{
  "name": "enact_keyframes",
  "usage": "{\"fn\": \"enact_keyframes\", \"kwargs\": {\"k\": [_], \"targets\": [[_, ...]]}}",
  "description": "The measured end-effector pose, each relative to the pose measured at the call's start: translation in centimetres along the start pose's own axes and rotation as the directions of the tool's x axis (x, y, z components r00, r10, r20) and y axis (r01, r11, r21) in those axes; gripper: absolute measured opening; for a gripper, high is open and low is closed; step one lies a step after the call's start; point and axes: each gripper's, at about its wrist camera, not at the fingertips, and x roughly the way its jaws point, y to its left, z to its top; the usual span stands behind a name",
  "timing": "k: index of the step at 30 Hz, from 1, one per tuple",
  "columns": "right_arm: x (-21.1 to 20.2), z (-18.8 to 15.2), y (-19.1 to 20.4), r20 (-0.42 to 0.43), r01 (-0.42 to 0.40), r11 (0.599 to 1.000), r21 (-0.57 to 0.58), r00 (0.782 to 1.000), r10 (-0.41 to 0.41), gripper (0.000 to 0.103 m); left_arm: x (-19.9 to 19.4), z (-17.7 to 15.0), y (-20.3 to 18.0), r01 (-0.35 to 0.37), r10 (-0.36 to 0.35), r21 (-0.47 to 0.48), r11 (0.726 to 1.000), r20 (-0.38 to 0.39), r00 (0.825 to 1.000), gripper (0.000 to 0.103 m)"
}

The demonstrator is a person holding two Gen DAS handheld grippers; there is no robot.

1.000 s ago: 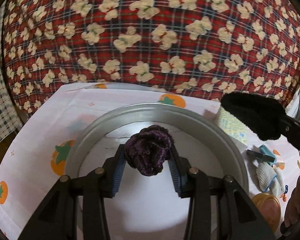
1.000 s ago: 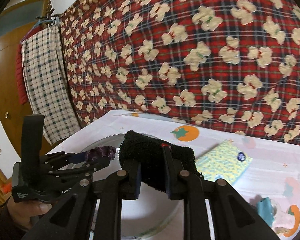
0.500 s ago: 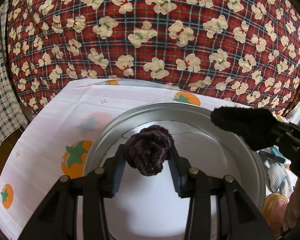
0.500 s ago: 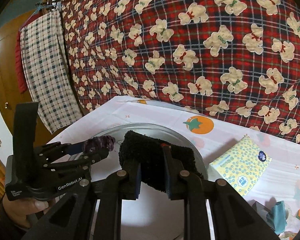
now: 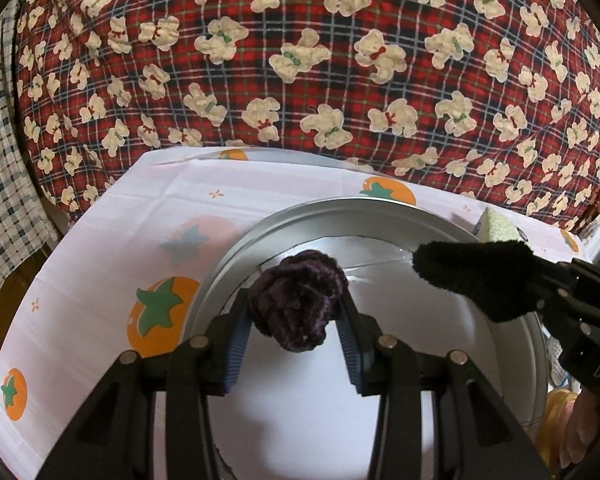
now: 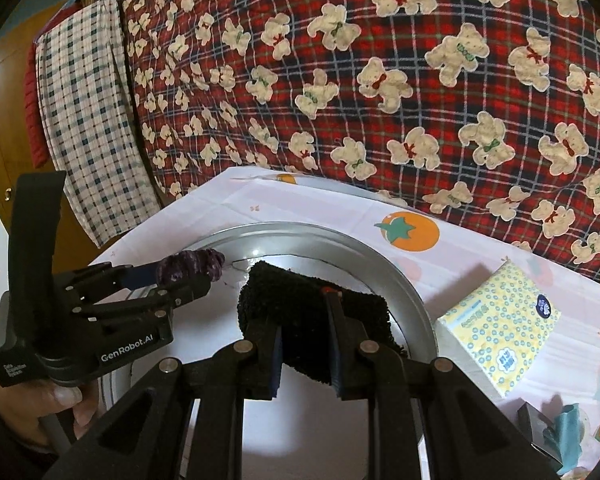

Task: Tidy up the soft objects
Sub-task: 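Lower both items into the round metal tin and open both grippers, then withdraw both grippers from the tin back toward the pile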

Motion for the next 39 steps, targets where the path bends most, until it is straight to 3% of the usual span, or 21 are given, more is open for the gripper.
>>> {"fn": "enact_keyframes", "kwargs": {"k": [28, 30, 32, 34, 35, 39], "targets": [[2.2, -0.2, 0.9, -0.074, -0.024, 0.999, -0.032, 0.997, 0.021, 0.023, 0.7, -0.1, 0.6, -0.013, 0.012, -0.003, 1.000, -0.032, 0.999, 0.043], [2.3, -0.2, 1.0, -0.075, -0.026, 0.999, -0.033, 0.997, 0.024, 0.028, 0.7, 0.0, 0.6, -0.022, 0.021, -0.002, 1.000, -0.032, 0.999, 0.046], [2.4, -0.2, 1.1, -0.081, -0.031, 0.999, -0.035, 0.996, 0.028, 0.049, 0.6, -0.3, 0.8, -0.027, 0.027, 0.005, 1.000, -0.037, 0.999, 0.054], [2.2, -0.2, 1.2, -0.078, -0.020, 0.999, -0.041, 0.997, 0.017, 0.058, 0.3, -0.4, 0.8, -0.029, 0.029, 0.002, 1.000, -0.032, 0.999, 0.065], [2.0, -0.2, 1.3, -0.071, -0.022, 0.999, -0.043, 0.997, 0.019, 0.058, 0.1, -0.5, 0.8, -0.032, 0.032, 0.000, 0.999, -0.025, 0.999, 0.071], [0.7, 0.1, 1.5, -0.047, -0.022, 0.999, -0.047, 0.999, 0.020, 0.058, -0.9, -0.4, 0.8, -0.029, 0.029, -0.015, 0.999, -0.004, 1.000, 0.076]]}}
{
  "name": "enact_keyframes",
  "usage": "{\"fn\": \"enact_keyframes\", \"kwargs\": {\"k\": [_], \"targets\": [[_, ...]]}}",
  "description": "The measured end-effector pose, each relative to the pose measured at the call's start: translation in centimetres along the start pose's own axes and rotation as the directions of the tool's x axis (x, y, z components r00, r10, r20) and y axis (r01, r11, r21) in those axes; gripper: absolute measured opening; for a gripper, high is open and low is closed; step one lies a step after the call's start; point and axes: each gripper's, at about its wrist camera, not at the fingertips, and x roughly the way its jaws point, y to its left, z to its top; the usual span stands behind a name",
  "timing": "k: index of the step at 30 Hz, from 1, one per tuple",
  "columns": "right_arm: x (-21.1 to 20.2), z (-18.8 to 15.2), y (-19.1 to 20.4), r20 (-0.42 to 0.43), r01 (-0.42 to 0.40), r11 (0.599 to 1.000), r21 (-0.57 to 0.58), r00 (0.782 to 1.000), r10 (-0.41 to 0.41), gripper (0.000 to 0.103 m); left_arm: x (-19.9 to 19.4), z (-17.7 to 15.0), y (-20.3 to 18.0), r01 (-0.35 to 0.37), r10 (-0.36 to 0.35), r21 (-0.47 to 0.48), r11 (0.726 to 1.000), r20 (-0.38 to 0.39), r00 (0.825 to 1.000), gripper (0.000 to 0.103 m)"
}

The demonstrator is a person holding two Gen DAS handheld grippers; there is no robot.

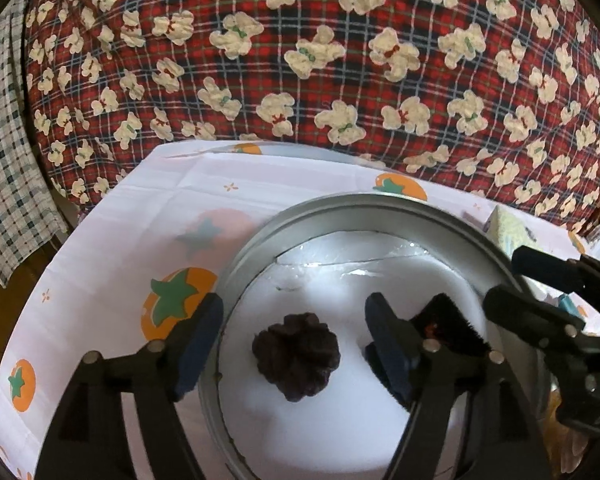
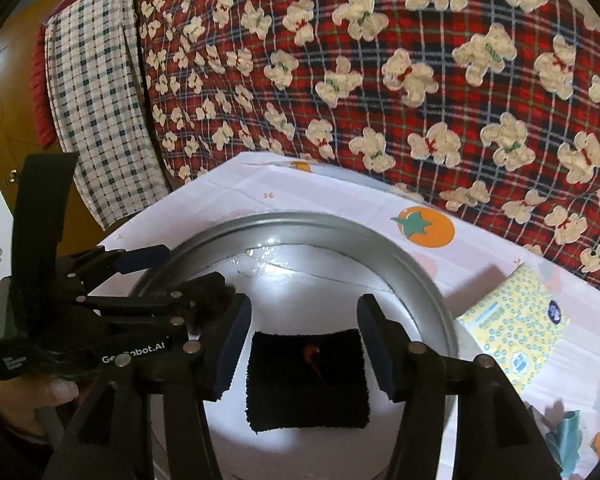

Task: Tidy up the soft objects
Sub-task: 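Withdraw both grippers from the tin back toward the pile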

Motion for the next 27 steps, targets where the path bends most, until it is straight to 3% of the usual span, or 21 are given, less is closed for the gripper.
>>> {"fn": "enact_keyframes", "kwargs": {"k": [5, 11, 16, 23, 27], "targets": [[-2.4, -0.4, -0.5, 0.036, 0.011, 1.000, 0.011, 0.999, -0.012, 0.059, -1.8, -0.2, -0.8, -0.001, 0.001, -0.004, 1.000, 0.057, 0.998, 0.096], [-6.6, -2.5, -2.8, 0.088, 0.038, 0.997, 0.066, 0.995, -0.044, 0.060, -3.4, -0.5, -4.0, 0.055, -0.058, 0.028, 0.998, 0.083, 0.995, 0.097], [-10.7, -6.3, -6.2, 0.110, 0.107, 0.984, 0.139, 0.986, -0.123, 0.060, -3.9, -1.0, -8.7, 0.118, -0.126, 0.109, 0.987, 0.062, 0.990, 0.097], [-17.1, -13.6, -13.6, 0.102, 0.274, 0.908, 0.317, 0.942, -0.320, 0.060, -4.0, -2.3, -15.6, 0.205, -0.213, 0.227, 0.952, 0.010, 0.977, 0.097], [-18.7, -17.5, -17.1, 0.042, 0.322, 0.854, 0.410, 0.928, -0.370, 0.060, -3.9, -3.4, -19.3, 0.261, -0.261, 0.277, 0.925, -0.038, 0.965, 0.097]]}}
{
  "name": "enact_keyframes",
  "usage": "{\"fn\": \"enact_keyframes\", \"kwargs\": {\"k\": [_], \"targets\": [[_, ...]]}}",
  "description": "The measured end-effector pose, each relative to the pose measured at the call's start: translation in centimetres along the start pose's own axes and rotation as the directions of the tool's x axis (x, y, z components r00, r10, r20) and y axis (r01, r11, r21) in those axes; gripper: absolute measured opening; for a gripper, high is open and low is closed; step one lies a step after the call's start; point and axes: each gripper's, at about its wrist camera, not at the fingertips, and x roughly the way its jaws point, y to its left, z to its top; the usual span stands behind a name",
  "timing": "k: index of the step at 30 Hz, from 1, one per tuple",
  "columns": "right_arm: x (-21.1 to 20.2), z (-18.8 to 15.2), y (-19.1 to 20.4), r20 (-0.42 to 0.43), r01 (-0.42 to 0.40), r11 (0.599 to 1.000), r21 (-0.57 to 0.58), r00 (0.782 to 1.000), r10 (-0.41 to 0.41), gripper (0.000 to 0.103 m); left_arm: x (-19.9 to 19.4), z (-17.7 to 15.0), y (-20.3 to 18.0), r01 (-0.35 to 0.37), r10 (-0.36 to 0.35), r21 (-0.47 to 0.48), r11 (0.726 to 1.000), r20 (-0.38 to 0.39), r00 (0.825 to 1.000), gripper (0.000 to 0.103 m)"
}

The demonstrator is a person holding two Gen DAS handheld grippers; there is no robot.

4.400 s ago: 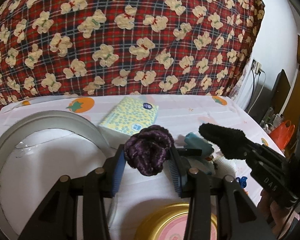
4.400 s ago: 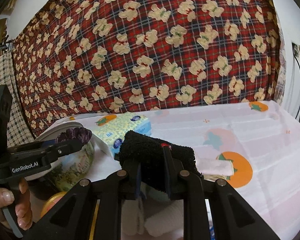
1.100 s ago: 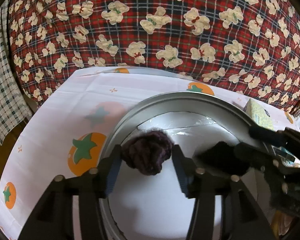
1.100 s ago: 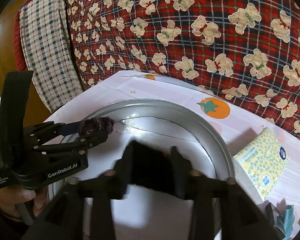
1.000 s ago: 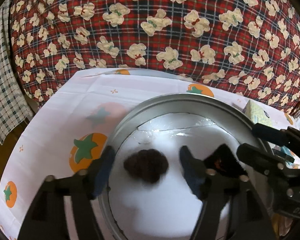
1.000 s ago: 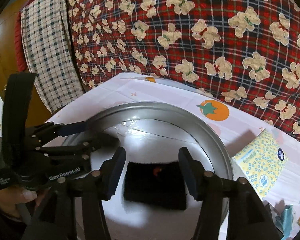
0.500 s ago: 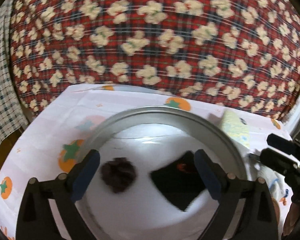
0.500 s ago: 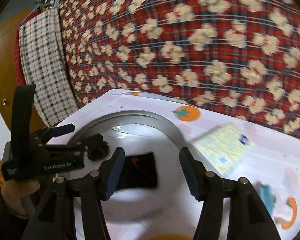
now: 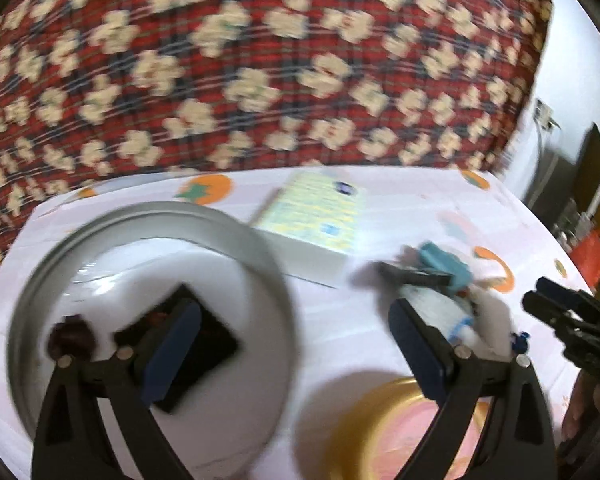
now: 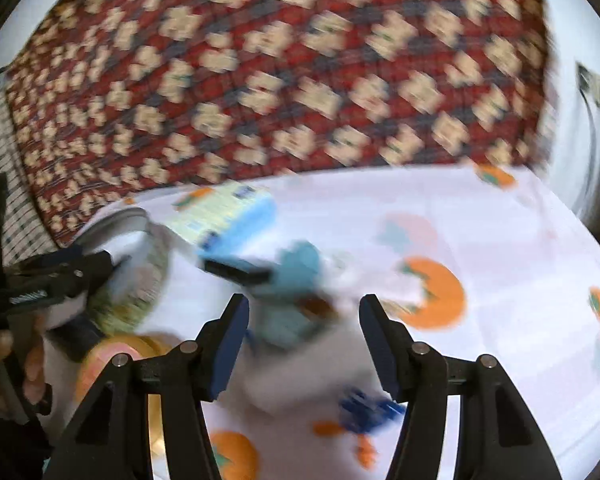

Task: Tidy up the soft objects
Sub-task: 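Withdraw both grippers from the tin back toward the pile, then grasp the blue cord toy with the right gripper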

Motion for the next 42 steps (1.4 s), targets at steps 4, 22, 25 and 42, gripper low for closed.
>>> {"fn": "enact_keyframes", "kwargs": {"k": [4, 22, 25, 42], "targets": [[-0.1, -1.8, -2.8, -0.038, 0.032, 0.999, 0.043, 0.999, -0.030, 0.060, 0.7, -0.2, -2.6, 0.035, -0.034, 0.045, 0.998, -0.029, 0.999, 0.097], [0.9, -5.3, -3.9, -0.153, 0.045, 0.999, 0.003, 0.987, -0.044, 0.054, 2.6, 0.8, -6.1, 0.098, -0.085, 0.097, 0.990, -0.128, 0.988, 0.097], [1.5, -5.4, -3.8, -0.173, 0.044, 0.999, -0.004, 0.984, -0.044, 0.047, 3.2, 1.0, -6.7, 0.103, -0.086, 0.109, 0.989, -0.152, 0.985, 0.097], [-0.2, -3.7, -4.9, -0.078, -0.002, 1.000, 0.021, 0.997, 0.003, 0.011, 5.9, 1.2, -10.3, 0.135, -0.081, 0.176, 0.975, -0.283, 0.956, 0.095]]}}
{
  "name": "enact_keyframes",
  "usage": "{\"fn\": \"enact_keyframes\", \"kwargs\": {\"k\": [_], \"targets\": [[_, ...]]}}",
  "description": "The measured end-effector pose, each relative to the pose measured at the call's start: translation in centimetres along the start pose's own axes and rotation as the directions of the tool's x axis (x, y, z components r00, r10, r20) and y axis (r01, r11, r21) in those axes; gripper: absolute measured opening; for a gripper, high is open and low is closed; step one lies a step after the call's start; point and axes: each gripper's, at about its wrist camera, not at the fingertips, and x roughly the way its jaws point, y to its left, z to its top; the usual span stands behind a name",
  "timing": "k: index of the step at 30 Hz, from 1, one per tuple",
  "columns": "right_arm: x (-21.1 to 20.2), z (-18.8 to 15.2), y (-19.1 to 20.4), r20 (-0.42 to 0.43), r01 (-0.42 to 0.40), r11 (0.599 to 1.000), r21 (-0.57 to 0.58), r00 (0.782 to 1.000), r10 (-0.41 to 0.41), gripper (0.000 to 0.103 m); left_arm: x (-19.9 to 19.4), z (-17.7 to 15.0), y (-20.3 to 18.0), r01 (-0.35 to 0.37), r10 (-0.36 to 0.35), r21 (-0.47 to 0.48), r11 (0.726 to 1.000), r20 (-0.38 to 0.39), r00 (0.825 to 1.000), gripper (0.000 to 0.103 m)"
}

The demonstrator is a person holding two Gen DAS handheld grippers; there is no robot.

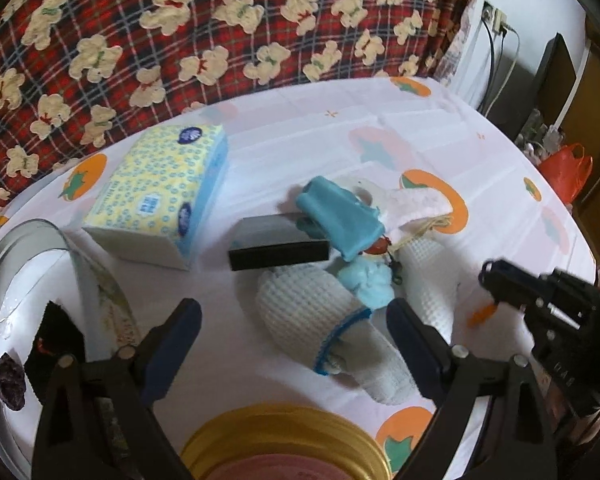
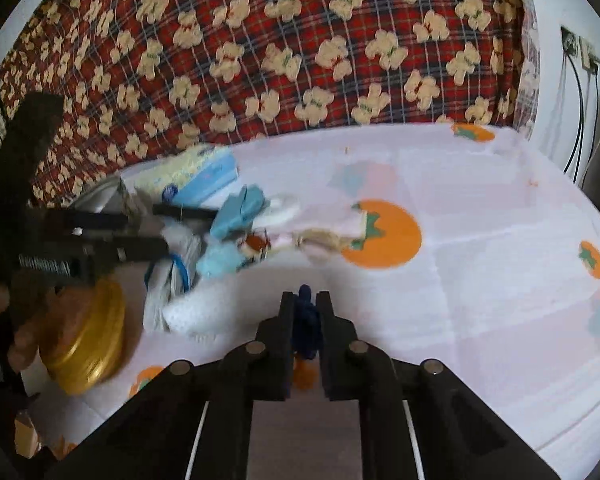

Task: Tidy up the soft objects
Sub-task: 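Grasp the blue cord toy with the right gripper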

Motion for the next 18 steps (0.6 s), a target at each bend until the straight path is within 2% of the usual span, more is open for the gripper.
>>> {"fn": "enact_keyframes", "kwargs": {"k": [8, 14, 15, 18], "targets": [[0.3, 0.6, -0.2, 0.041, -0.041, 0.999, 0.025, 0.998, 0.040, 0.011, 1.2, 0.2, -0.7, -0.033, 0.036, 0.049, 0.998, -0.065, 0.997, 0.091], [0.2, 0.6, -0.2, 0.052, -0.054, 0.998, 0.026, 0.997, 0.052, 0.011, 2.2, 0.3, -1.1, -0.007, 0.014, 0.060, 0.998, -0.115, 0.993, 0.088], [0.3, 0.7, -0.2, 0.050, -0.055, 0.998, 0.025, 0.997, 0.053, 0.011, 2.3, 0.3, -1.2, -0.002, 0.009, 0.062, 0.998, -0.120, 0.993, 0.087], [0.3, 0.6, -0.1, 0.049, -0.058, 0.998, 0.023, 0.997, 0.057, 0.011, 2.7, 0.2, -1.1, 0.023, -0.016, 0.050, 0.998, -0.143, 0.990, 0.073]]}}
